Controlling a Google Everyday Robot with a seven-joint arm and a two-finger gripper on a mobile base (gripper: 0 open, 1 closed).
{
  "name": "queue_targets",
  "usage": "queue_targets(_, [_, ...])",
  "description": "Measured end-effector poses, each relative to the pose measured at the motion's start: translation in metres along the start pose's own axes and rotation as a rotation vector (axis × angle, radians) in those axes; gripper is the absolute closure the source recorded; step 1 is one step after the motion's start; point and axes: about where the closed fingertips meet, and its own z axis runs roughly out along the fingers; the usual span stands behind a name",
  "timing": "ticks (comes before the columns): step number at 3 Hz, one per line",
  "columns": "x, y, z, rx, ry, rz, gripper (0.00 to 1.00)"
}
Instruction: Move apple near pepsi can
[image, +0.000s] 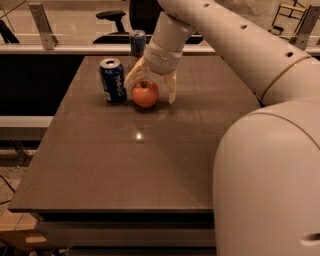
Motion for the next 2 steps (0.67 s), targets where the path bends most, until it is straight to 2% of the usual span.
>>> queue_targets(1, [-0.0072,0.0058,-0.0021,-0.002,0.024,0.038,0.0])
queue_targets(2, [-0.0144,0.0105,-0.0033,-0.004,0.049,0.06,0.17])
